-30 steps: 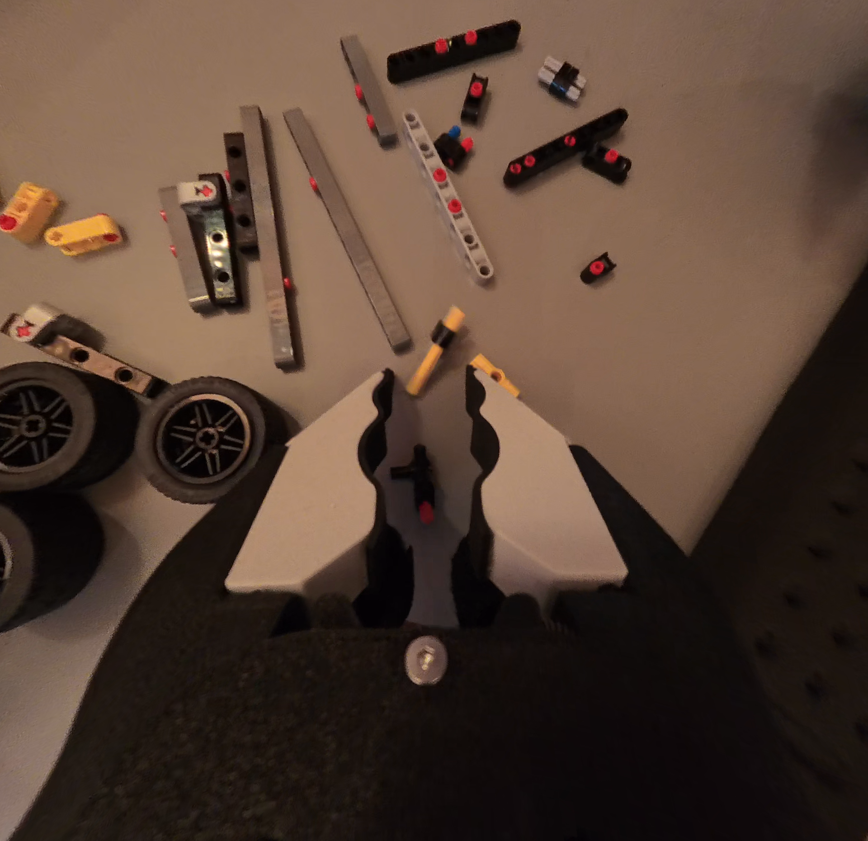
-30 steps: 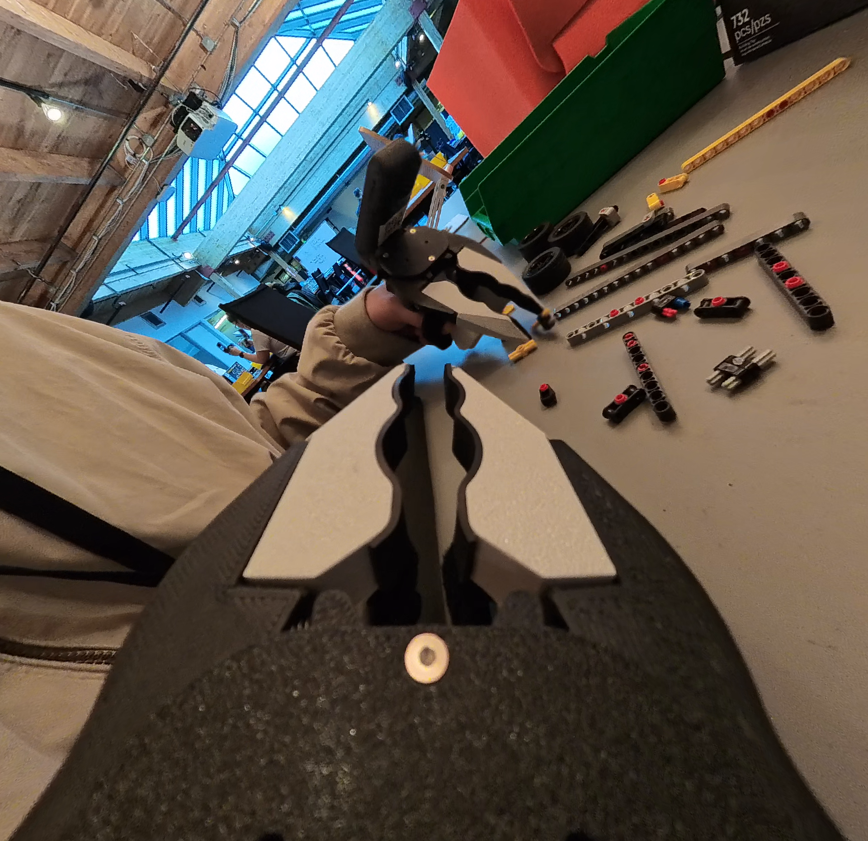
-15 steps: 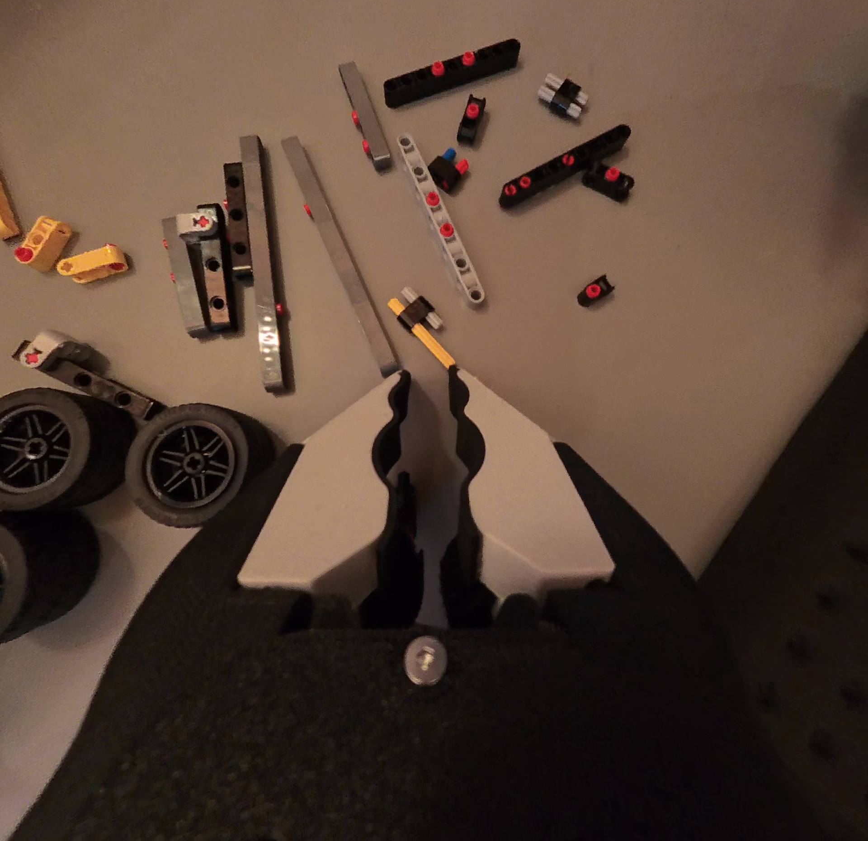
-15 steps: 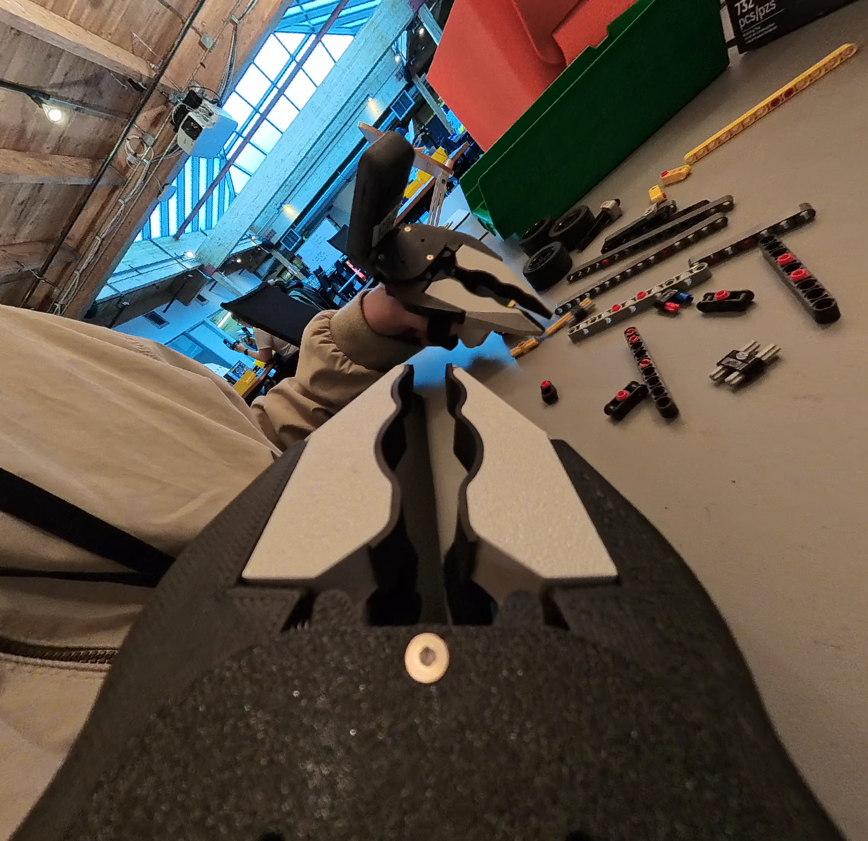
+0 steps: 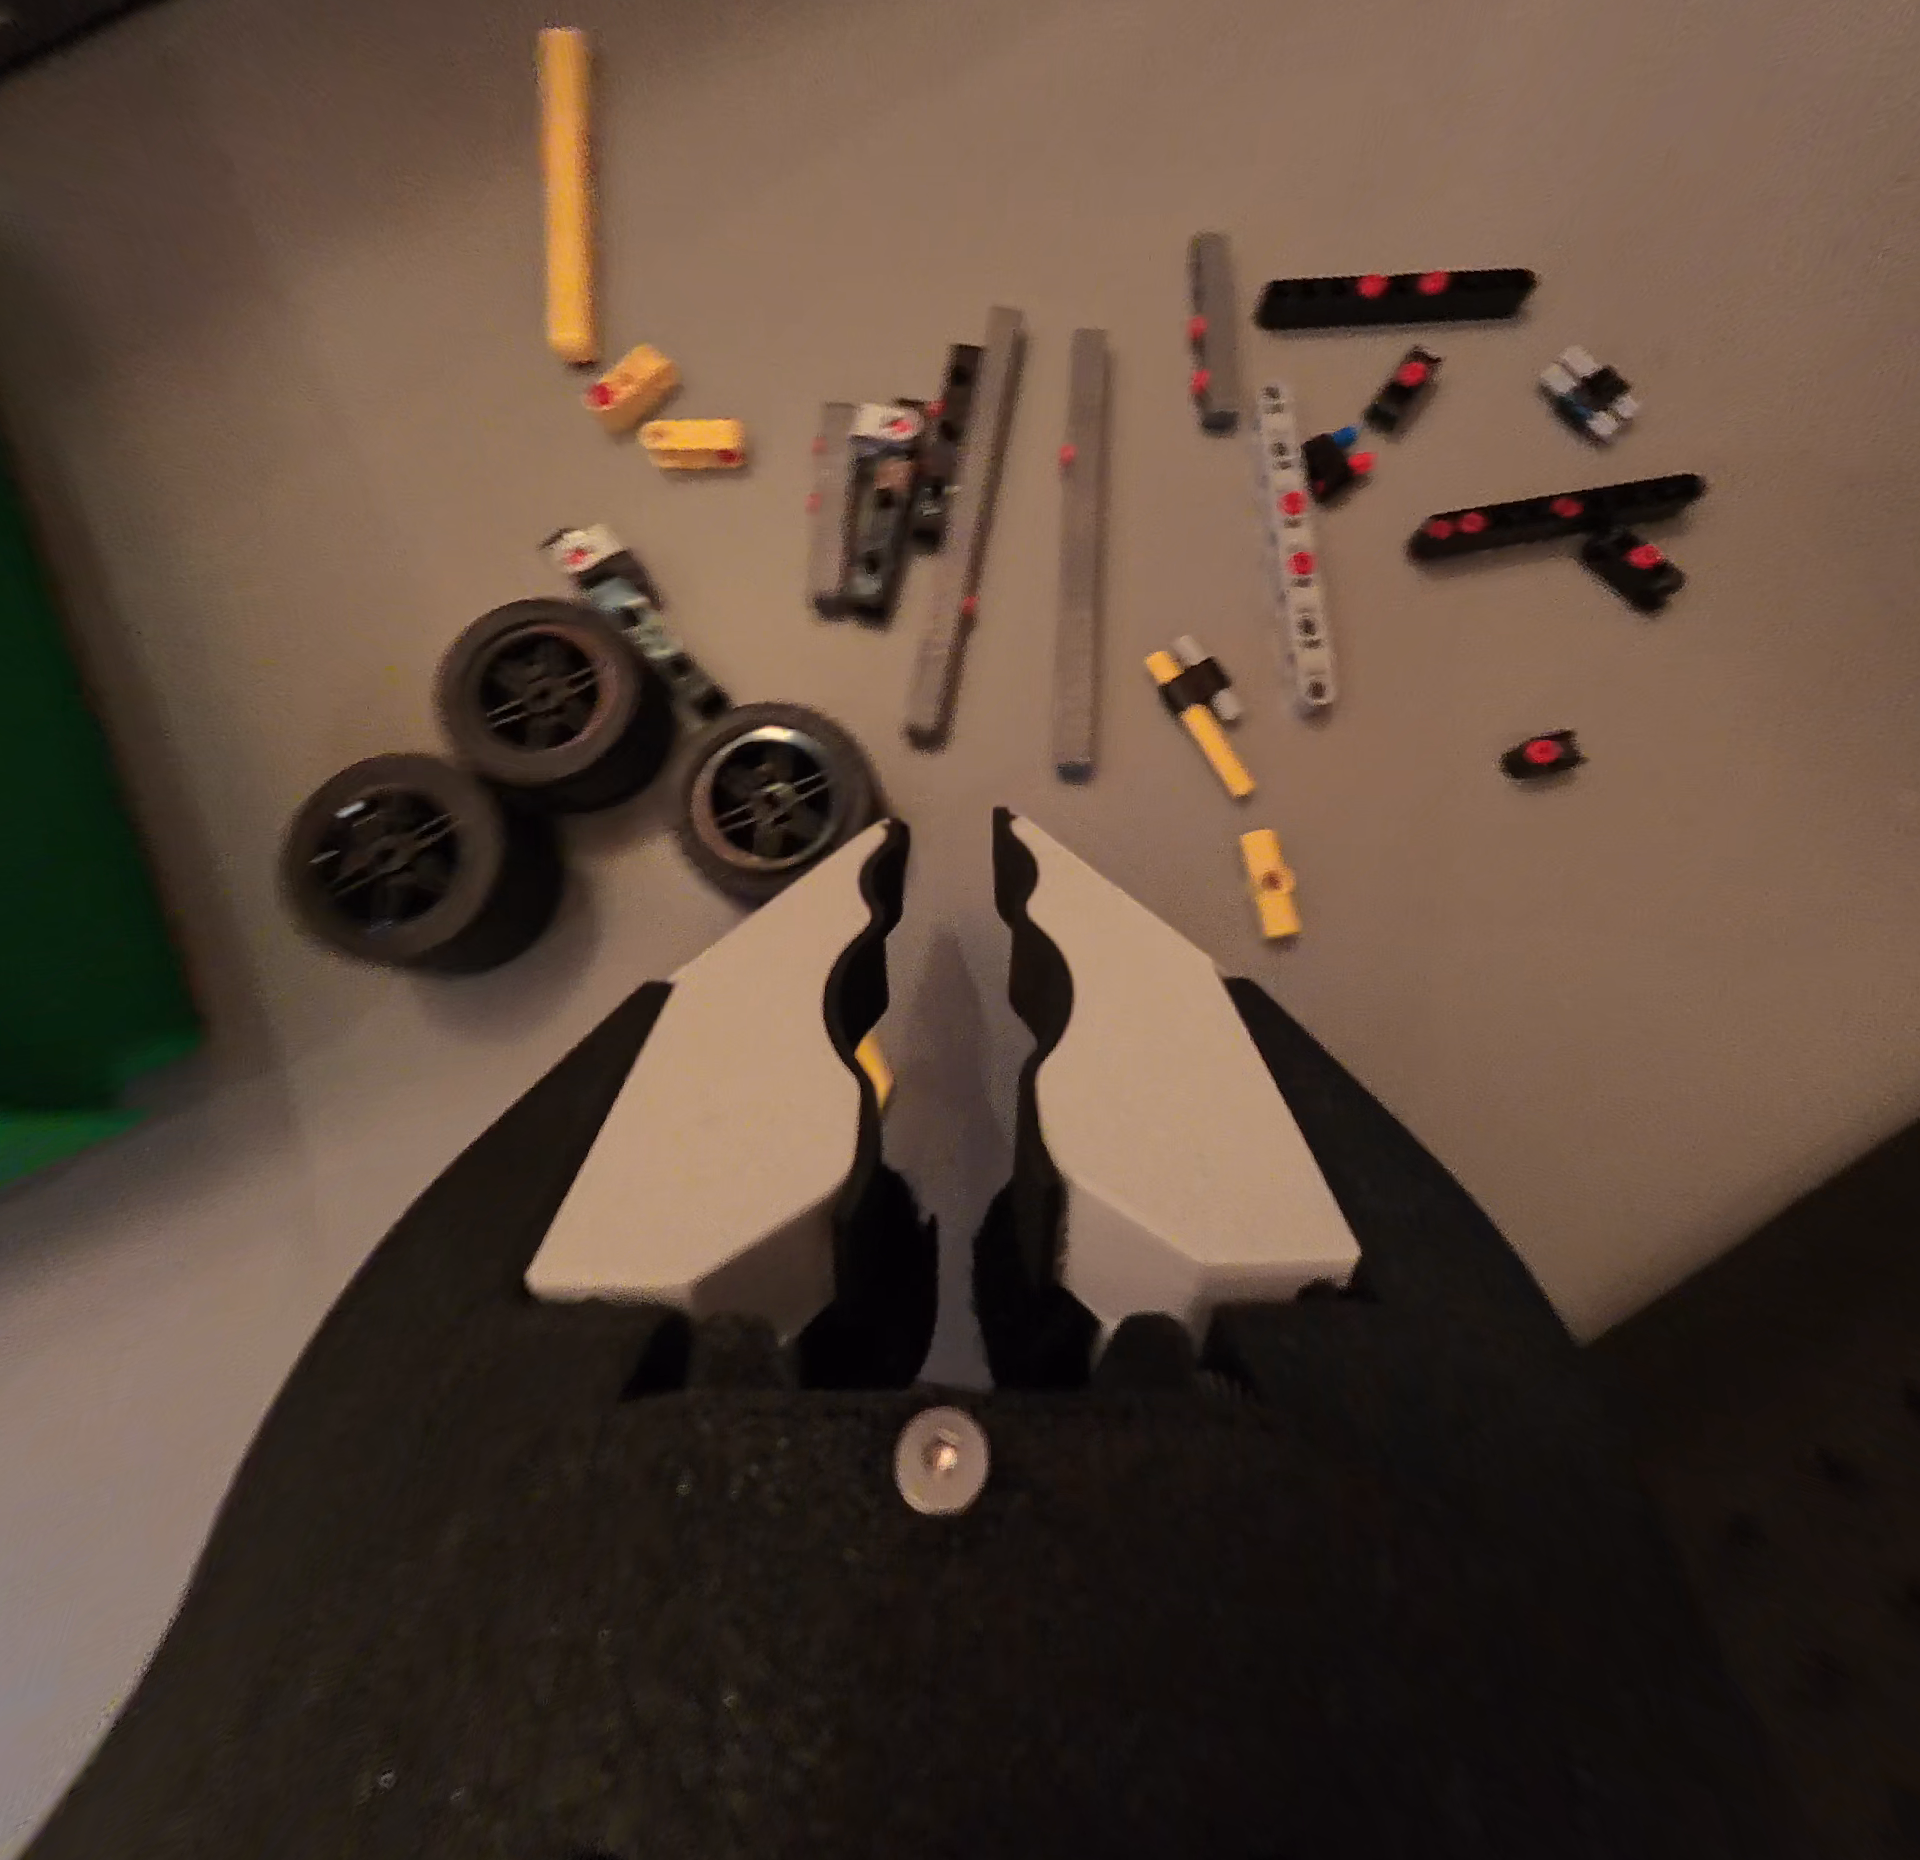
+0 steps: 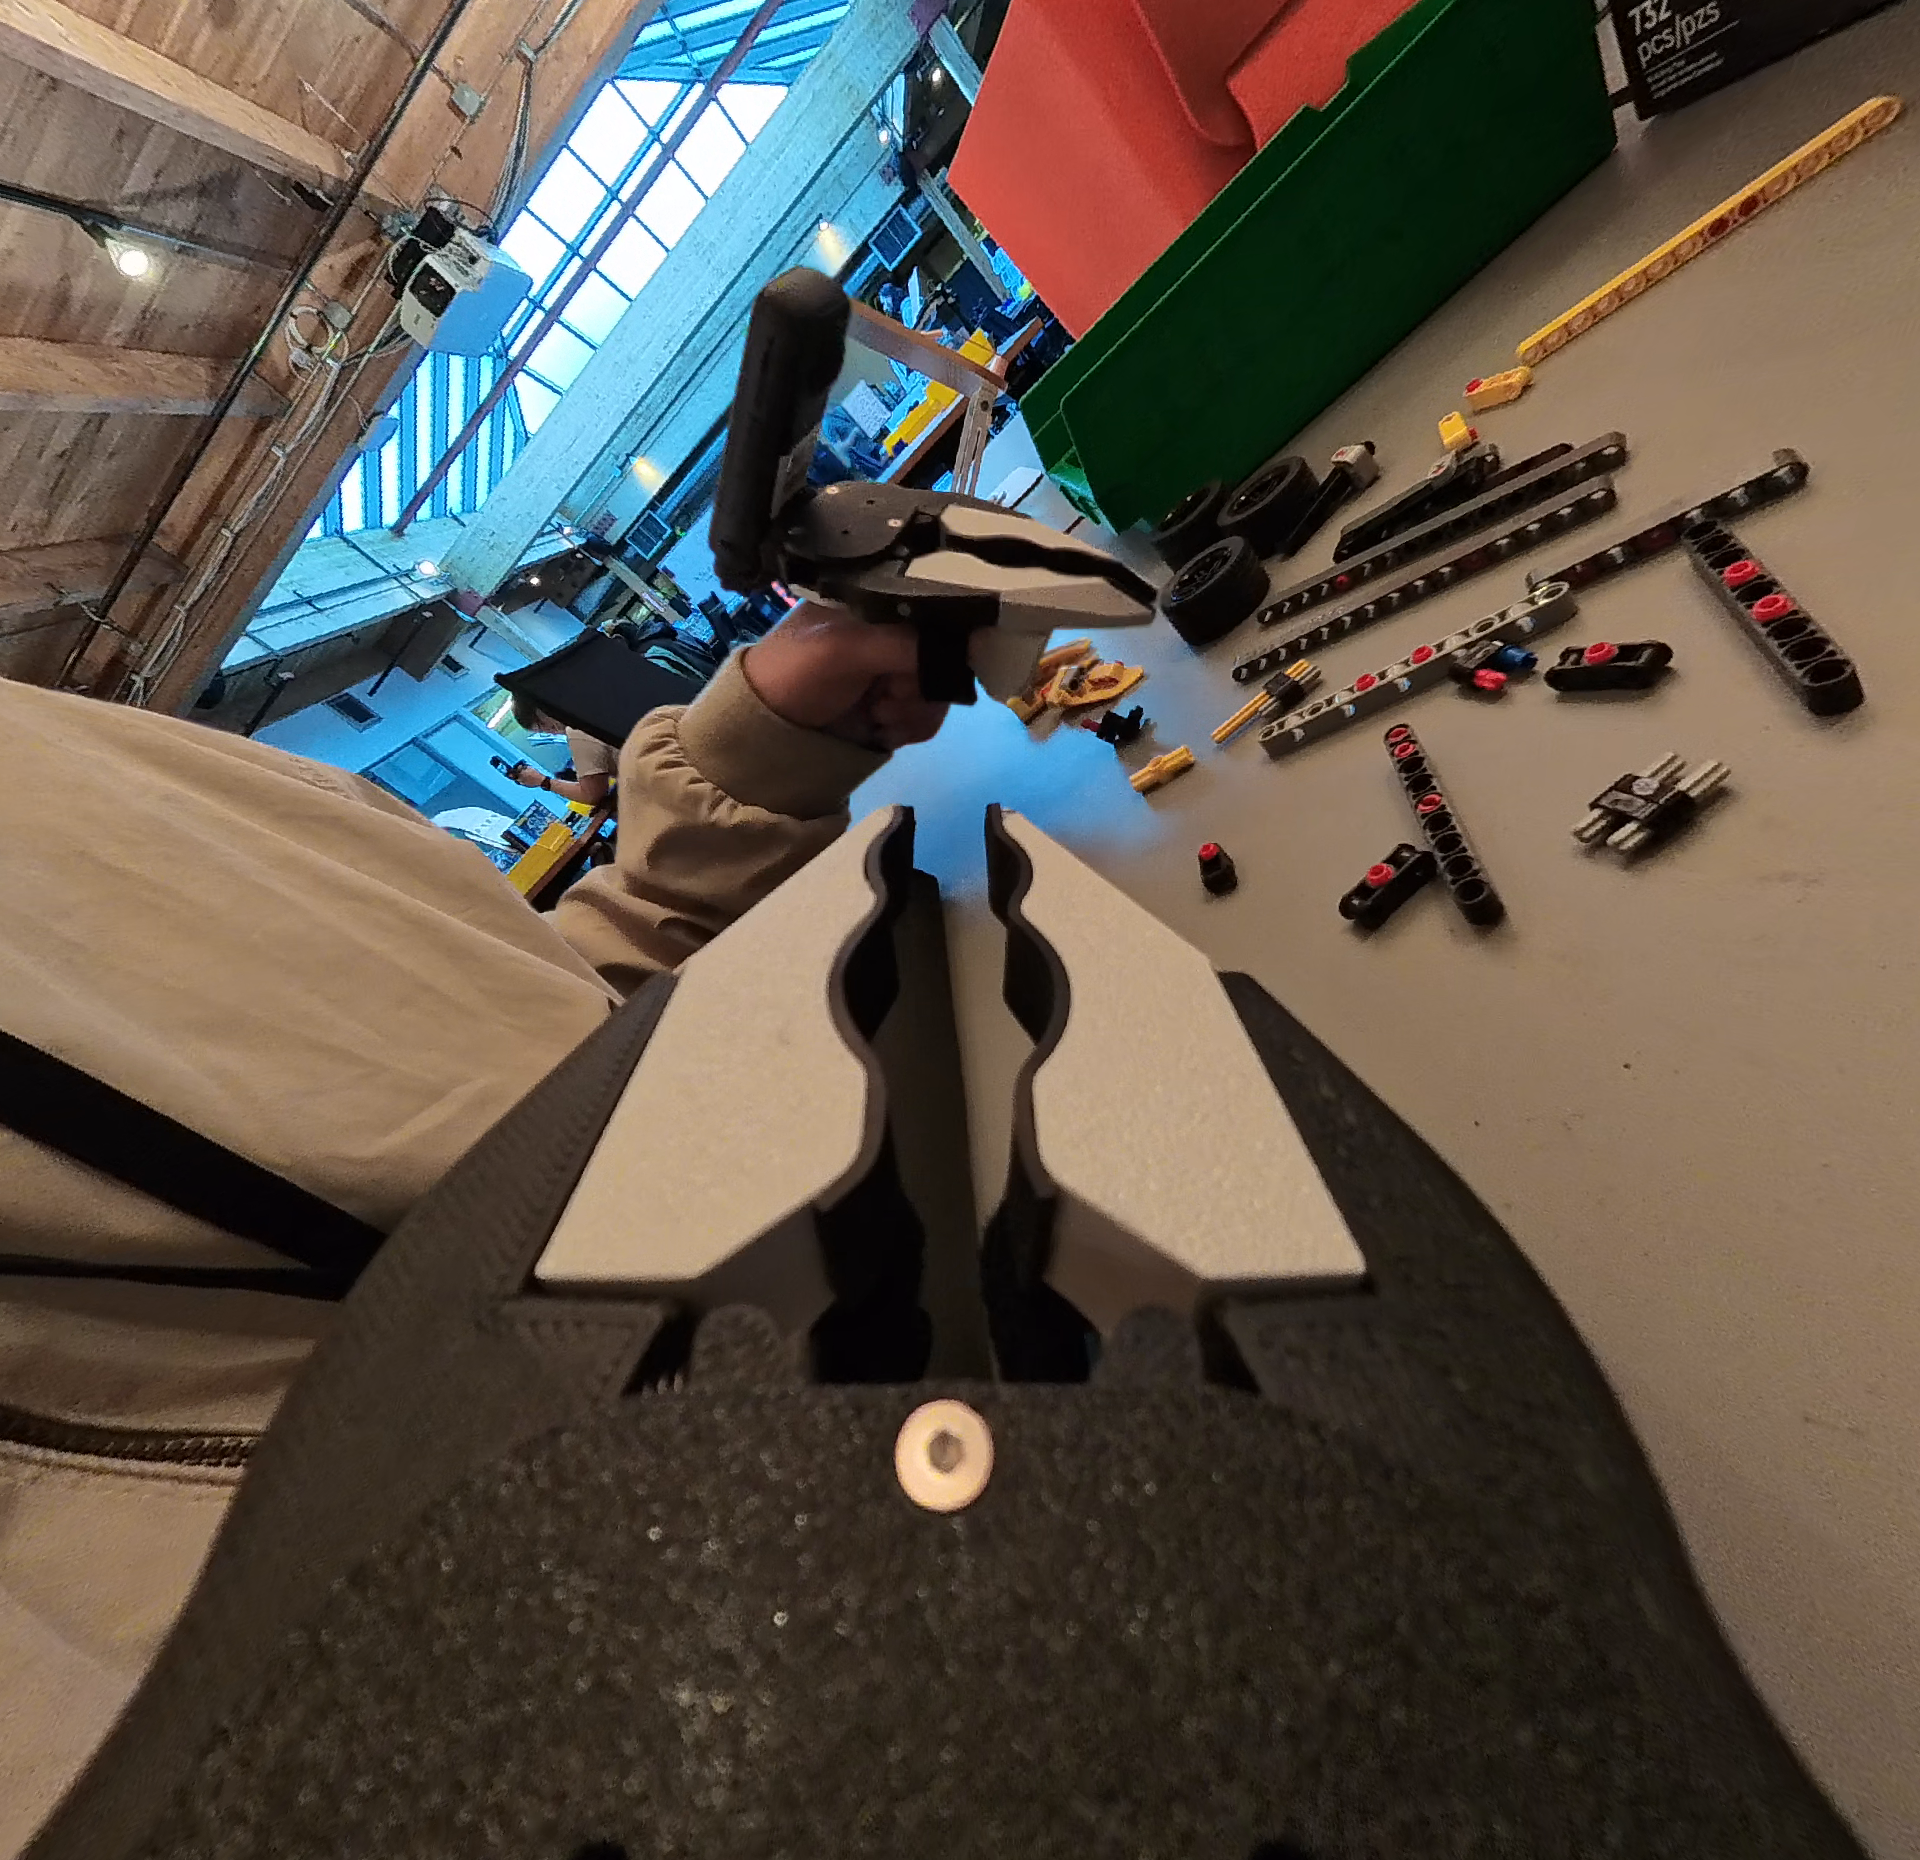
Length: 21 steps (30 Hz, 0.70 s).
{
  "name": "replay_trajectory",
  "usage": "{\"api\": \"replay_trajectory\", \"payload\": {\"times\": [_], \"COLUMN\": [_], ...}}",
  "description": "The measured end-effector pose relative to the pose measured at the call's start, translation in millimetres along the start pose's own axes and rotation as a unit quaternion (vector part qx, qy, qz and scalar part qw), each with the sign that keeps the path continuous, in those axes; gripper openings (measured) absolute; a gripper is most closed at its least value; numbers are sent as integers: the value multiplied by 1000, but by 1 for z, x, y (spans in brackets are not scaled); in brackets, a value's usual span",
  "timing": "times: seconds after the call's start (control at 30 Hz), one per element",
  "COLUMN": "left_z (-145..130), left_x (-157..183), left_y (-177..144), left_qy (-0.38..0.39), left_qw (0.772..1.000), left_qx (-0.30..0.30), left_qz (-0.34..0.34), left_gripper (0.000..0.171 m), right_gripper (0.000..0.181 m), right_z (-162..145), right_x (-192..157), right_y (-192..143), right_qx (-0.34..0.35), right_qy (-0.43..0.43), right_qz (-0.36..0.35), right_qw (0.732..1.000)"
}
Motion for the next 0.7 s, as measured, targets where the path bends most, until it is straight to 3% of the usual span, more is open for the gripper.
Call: {"api": "replay_trajectory", "payload": {"times": [0.1,0.2,0.33,0.4,0.53,0.6,0.63,0.7], "left_z": [-7,-9,3,3,-13,-15,-13,-3], "left_x": [-18,-16,22,45,68,72,72,73], "left_y": [-8,-7,-8,-4,13,18,18,16], "left_qy": [-12,-26,-18,8,75,81,70,25], "left_qw": [999,1000,996,994,992,991,993,994], "left_qx": [0,0,31,16,-48,-52,-40,-6], "left_qz": [38,15,-77,-109,-90,-91,-91,-108], "left_gripper": [25,31,32,32,32,23,7,7], "right_gripper": [13,13,13,13,13,13,14,16], "right_z": [0,-1,0,0,0,0,0,0], "right_x": [0,0,1,1,0,0,0,-1], "right_y": [0,1,1,1,1,0,0,1], "right_qx": [-1,-4,-2,-2,-2,-1,-1,-4], "right_qy": [0,1,3,4,2,1,-2,-30], "right_qz": [0,0,-2,-2,-1,-2,-3,-21], "right_qw": [1000,1000,1000,1000,1000,1000,1000,999]}}
Point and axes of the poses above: each gripper's, where its closed fingertips meet, y out along the fingers, z out of its top, x = y × z across the jaws, the point moved 5 cm from there along -y, back along the fingers, and after that the axes turned 4 degrees about y, right-handed, at the moved point
